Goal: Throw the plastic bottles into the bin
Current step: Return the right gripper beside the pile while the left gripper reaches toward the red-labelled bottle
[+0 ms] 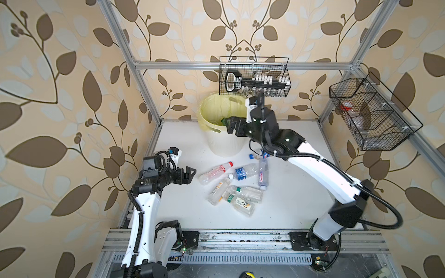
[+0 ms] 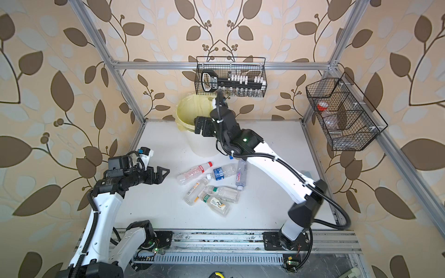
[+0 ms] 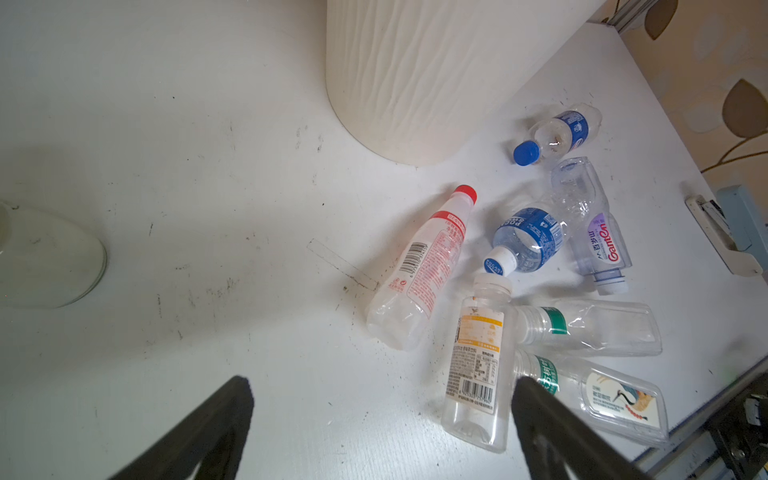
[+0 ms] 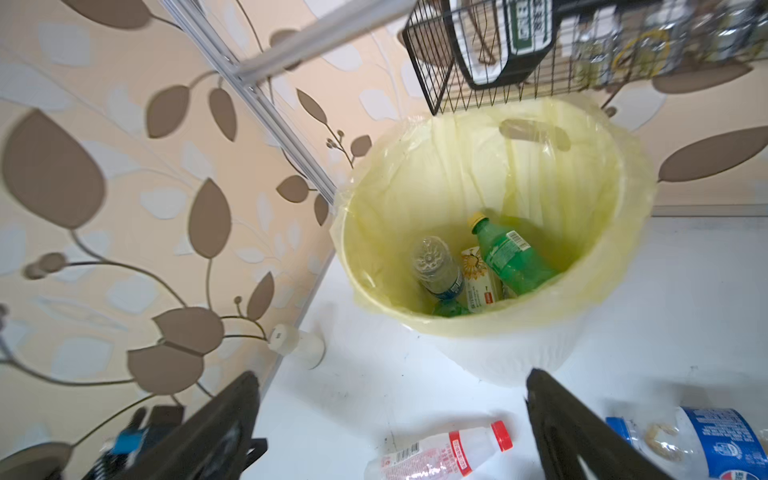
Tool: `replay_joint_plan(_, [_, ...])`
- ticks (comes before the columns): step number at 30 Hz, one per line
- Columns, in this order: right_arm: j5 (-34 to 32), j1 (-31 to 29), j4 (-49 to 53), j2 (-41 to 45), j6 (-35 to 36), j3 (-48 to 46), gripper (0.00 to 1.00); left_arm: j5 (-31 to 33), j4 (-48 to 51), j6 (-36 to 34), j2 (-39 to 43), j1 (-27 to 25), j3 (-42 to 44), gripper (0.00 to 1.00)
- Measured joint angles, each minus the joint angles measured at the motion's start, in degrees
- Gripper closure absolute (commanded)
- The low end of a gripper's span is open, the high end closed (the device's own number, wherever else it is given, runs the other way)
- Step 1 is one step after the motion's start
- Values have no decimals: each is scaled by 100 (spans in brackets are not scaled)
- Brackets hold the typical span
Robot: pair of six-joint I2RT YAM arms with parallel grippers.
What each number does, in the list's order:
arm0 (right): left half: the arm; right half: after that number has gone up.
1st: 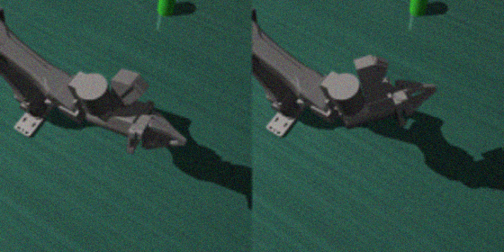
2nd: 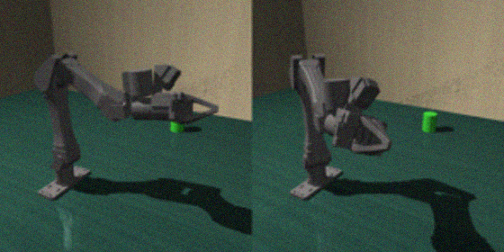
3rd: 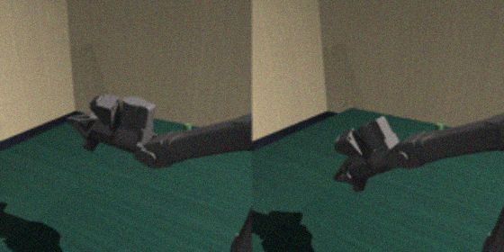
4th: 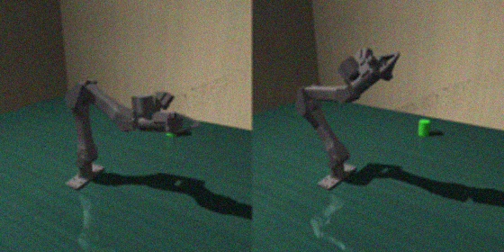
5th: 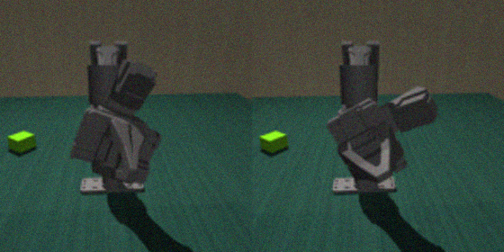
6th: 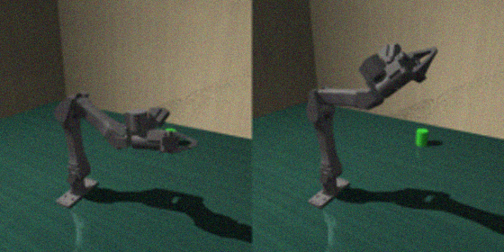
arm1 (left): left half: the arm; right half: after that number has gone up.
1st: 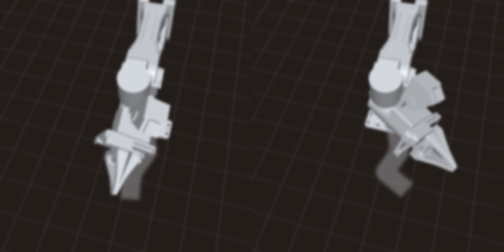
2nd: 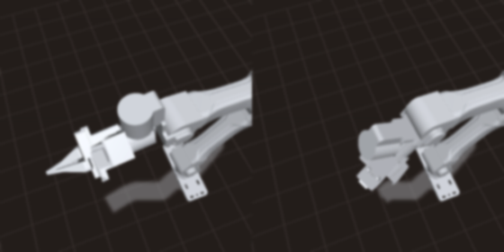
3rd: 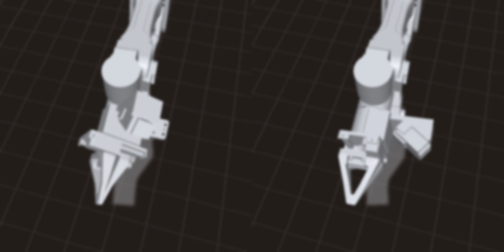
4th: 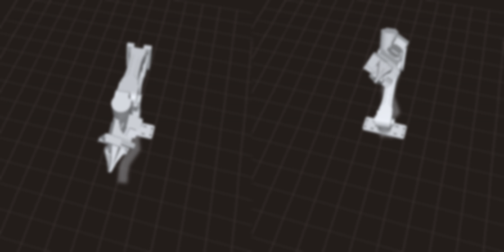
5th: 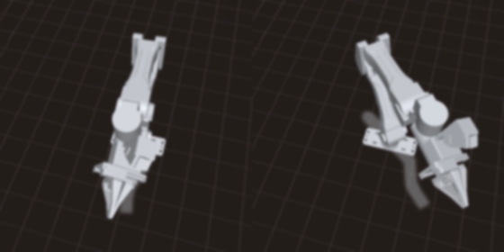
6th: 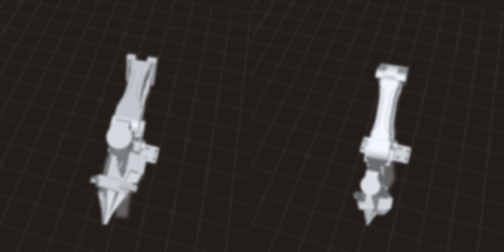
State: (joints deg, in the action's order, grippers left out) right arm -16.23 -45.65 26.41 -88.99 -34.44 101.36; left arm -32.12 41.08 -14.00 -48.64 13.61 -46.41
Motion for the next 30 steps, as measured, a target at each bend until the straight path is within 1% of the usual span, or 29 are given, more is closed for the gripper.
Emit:
replay_joint_plan(4, [-74,190,-492,1344,-13,-938,0,-83,37,-55,57,0,-2,1])
replay_joint_plan(8, [-48,315,-697,2090,-70,-1751,0,-107,87,-94,59,0,-2,1])
replay_joint_plan(17, [72,592,-562,2693,-317,-3456,0,-407,197,-365,59,0,-2,1])
replay_joint_plan(23, [83,619,-518,3246,-496,-4140,0,-651,396,-627,46,0,-2,1])
replay_joint_plan(30, [125,629,-299,3467,-667,-4684,0,-754,767,-1071,-175,0,-166,1])
